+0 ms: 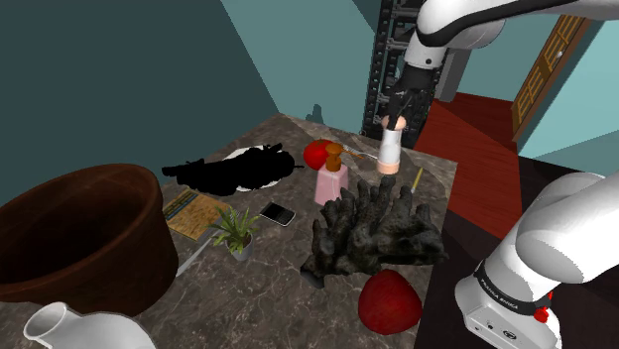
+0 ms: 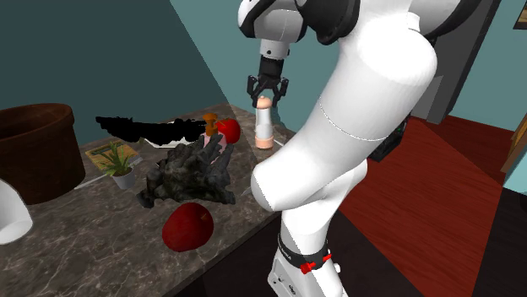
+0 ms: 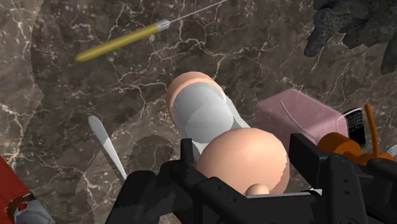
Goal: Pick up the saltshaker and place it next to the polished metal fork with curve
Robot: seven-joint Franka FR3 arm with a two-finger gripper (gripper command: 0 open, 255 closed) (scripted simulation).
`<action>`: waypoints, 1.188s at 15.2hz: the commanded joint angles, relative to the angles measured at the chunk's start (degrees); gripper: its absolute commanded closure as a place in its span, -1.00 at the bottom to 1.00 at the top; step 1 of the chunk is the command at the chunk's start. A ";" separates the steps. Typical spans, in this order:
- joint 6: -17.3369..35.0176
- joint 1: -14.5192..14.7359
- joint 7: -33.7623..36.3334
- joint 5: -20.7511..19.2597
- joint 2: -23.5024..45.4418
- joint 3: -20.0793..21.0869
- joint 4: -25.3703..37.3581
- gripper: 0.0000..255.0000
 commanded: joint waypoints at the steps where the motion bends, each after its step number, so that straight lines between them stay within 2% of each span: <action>1: -1.78 -0.05 0.18 -0.10 -0.35 0.06 1.43 1.00; 18: -14.77 0.30 1.93 -0.02 -0.67 0.77 14.22 1.00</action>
